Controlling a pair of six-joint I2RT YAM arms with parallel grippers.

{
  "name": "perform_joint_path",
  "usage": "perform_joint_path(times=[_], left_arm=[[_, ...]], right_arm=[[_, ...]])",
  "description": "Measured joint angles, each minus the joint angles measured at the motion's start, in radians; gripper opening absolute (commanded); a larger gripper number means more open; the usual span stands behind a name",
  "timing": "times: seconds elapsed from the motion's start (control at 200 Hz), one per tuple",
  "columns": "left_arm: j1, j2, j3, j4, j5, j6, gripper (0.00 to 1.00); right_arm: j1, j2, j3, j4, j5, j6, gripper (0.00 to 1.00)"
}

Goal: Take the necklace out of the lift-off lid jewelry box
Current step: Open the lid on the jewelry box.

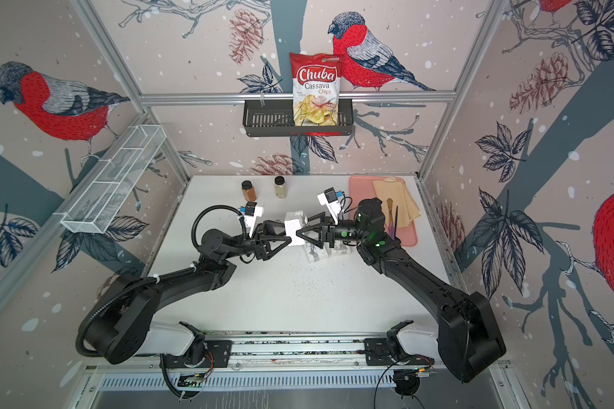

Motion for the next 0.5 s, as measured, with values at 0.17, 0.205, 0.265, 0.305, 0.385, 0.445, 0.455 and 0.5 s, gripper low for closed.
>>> perform_joint_path(times=[0.17, 0.205, 0.265, 0.305, 0.385, 0.445, 0.455, 0.5], left_arm=[[0.000, -0.004, 0.000, 0.002, -0.001, 0.001, 0.76], [0.000, -0.005, 0.000, 0.002, -0.001, 0.001, 0.76], [0.000, -0.006, 0.000, 0.002, -0.001, 0.001, 0.76], [0.000, -0.008, -0.002, 0.002, -0.001, 0.001, 0.76], [0.000, -0.011, -0.004, 0.004, -0.001, 0.000, 0.76], [0.000, -0.017, -0.005, 0.005, 0.000, 0.000, 0.76], [0.000, -0.018, -0.006, 0.005, 0.000, 0.000, 0.76], [0.002, -0.027, -0.007, 0.007, 0.000, 0.000, 0.76]], right_arm=[[-0.023, -0.031, -0.009, -0.001, 0.000, 0.000, 0.72], [-0.024, -0.034, -0.011, -0.002, 0.000, 0.000, 0.72], [-0.029, -0.039, -0.014, -0.006, 0.000, 0.000, 0.72], [-0.031, -0.044, -0.014, -0.009, 0.000, 0.000, 0.72], [-0.036, -0.054, -0.015, -0.021, 0.004, -0.001, 0.72], [-0.042, -0.063, -0.015, -0.041, 0.014, -0.007, 0.72], [-0.043, -0.064, -0.015, -0.047, 0.016, -0.009, 0.72], [-0.048, -0.069, -0.014, -0.076, 0.037, -0.028, 0.71]])
